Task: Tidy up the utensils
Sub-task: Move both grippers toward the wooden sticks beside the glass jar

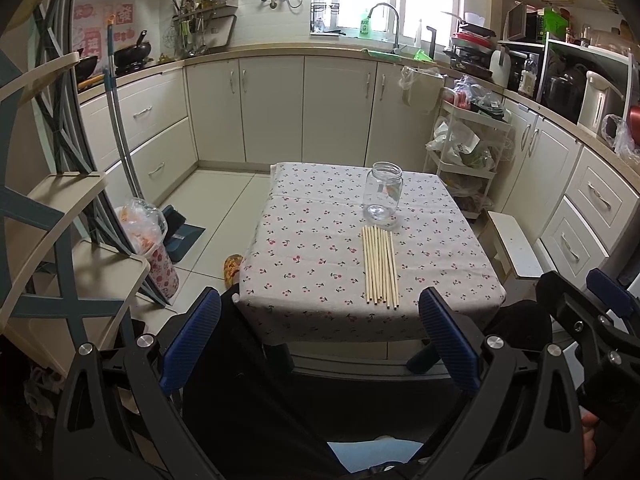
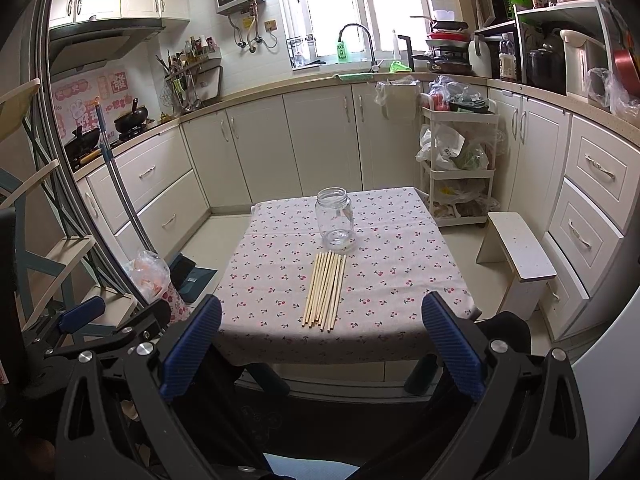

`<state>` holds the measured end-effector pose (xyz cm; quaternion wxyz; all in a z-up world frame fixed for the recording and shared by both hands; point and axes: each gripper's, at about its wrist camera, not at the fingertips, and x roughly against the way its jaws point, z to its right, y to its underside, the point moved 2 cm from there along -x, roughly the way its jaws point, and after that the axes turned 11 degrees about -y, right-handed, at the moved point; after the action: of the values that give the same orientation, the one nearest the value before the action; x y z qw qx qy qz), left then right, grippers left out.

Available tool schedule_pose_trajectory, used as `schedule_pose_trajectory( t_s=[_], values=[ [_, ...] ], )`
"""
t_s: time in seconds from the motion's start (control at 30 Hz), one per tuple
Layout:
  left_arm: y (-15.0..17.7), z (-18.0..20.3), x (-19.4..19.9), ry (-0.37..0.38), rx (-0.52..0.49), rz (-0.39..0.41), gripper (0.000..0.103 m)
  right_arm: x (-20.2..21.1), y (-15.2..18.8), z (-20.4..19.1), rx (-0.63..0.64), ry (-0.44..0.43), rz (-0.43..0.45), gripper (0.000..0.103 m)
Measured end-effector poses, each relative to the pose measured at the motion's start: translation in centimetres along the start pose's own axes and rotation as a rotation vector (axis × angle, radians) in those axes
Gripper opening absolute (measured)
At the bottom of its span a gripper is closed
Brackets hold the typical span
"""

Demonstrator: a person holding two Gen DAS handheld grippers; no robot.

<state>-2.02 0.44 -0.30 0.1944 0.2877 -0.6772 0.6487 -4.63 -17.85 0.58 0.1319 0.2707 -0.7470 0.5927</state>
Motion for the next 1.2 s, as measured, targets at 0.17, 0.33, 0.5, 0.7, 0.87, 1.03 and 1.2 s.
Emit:
schedule_pose_trajectory(
  t_s=[0.17, 0.33, 0.5, 0.7, 0.87, 1.03, 1.2],
  values=[
    [-0.04, -0.29, -0.03, -0.008, 0.008, 0.003, 0.095, 0.00, 0.04, -0.07, 0.000, 0.000, 0.003, 0.096],
    [0.02, -0.32, 0.05, -0.010, 0.008, 0.008, 0.095, 0.12, 0.15, -0.22, 0.002, -0.001, 0.006, 0.096],
    [0.04, -0.34, 0.16, -0.011, 0.010, 0.011, 0.095, 0.12, 0.13, -0.23, 0.002, -0.001, 0.006, 0.096],
    [0.06, -0.33, 0.17, -0.011, 0.010, 0.011, 0.095, 0.11, 0.22, -0.27, 0.001, -0.002, 0.005, 0.096],
    [0.08, -0.30, 0.17, -0.011, 0.009, 0.011, 0.095, 0.12, 0.20, -0.22, 0.001, -0.001, 0.006, 0.096],
    [0.09, -0.31, 0.16, -0.011, 0.008, 0.010, 0.095, 0.10, 0.24, -0.26, 0.001, -0.001, 0.006, 0.096],
    [0.10, -0.28, 0.19, -0.012, 0.009, 0.012, 0.095, 0.15, 0.21, -0.34, 0.001, -0.002, 0.008, 0.096]
  ],
)
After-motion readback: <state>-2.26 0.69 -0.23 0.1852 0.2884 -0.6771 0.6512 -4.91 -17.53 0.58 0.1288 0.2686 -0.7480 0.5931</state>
